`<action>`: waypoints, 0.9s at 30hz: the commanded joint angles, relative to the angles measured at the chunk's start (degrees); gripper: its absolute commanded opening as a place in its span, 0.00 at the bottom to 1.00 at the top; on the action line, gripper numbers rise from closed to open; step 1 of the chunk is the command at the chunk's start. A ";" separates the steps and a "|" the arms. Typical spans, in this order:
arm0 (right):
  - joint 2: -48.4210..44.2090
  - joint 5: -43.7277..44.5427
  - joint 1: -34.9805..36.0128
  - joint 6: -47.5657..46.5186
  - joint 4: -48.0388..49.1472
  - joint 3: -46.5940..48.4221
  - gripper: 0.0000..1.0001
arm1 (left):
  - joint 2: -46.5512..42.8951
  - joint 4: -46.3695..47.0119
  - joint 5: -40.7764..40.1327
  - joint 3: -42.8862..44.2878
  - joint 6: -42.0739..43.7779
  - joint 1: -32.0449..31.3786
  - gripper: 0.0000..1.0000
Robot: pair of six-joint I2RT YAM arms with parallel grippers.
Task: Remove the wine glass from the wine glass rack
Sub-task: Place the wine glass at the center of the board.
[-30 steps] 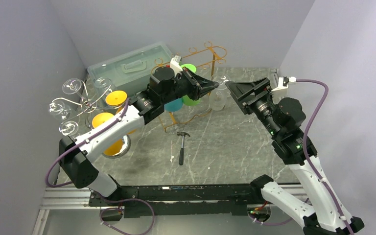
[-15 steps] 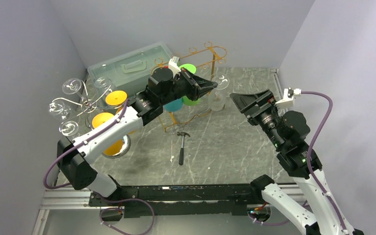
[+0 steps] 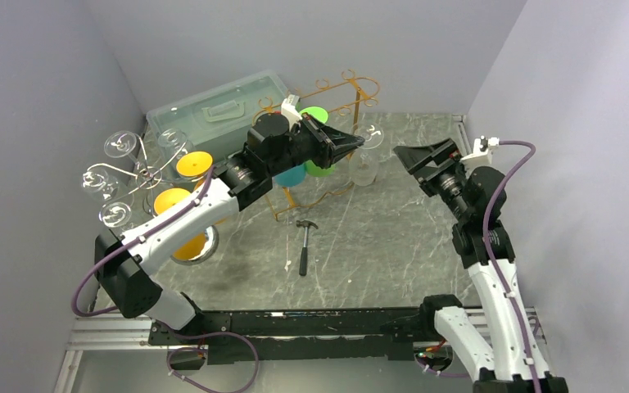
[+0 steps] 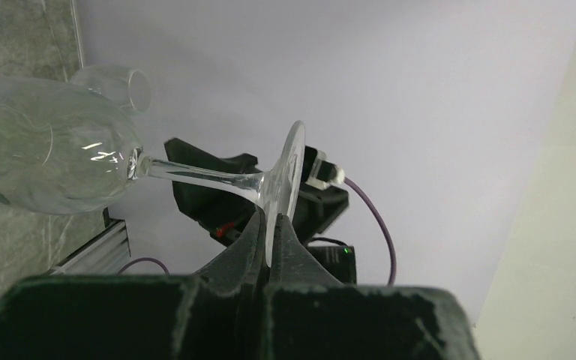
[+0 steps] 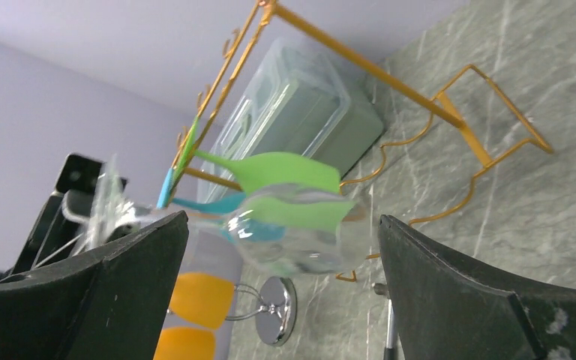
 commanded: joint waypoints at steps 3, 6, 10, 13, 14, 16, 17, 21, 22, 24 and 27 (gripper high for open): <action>0.33 -17.64 -9.48 5.36 14.63 -4.92 1.00 | -2.56 4.89 -0.19 3.94 -1.78 -0.41 0.00; 0.26 -19.63 -11.37 8.02 18.66 -7.95 1.00 | -2.16 5.68 -0.42 4.41 -2.40 -0.68 0.00; -0.58 -21.01 -12.62 11.11 24.91 -11.52 1.00 | -1.34 7.59 -0.46 5.02 -3.59 -0.98 0.00; -0.79 -21.33 -13.09 12.17 27.20 -12.69 1.00 | -0.34 8.77 -0.34 6.11 -4.50 -1.41 0.00; -0.75 -21.36 -13.27 12.38 27.68 -12.98 1.00 | -0.03 9.01 -0.50 6.63 -4.65 -1.62 0.00; -0.98 -21.19 -13.46 13.01 28.88 -13.58 1.00 | 0.74 9.70 -0.49 7.85 -5.02 -1.94 0.00; -0.99 -21.24 -13.56 13.45 30.16 -14.03 1.00 | 1.11 9.79 -0.54 8.46 -5.11 -2.00 0.00; -0.75 -21.57 -13.93 15.78 34.90 -15.37 1.00 | 2.22 11.02 -1.17 10.19 -5.89 -2.64 0.00; -0.62 -21.54 -13.94 16.34 36.05 -15.57 1.00 | 2.40 11.08 -1.26 10.61 -5.91 -2.82 0.00; -0.33 -21.67 -14.04 18.03 39.52 -16.58 1.00 | 2.76 11.21 -1.57 11.28 -6.03 -3.09 0.00; 0.09 -21.63 -14.07 21.51 46.24 -18.01 1.00 | 2.96 11.57 -1.74 11.63 -6.34 -3.26 0.00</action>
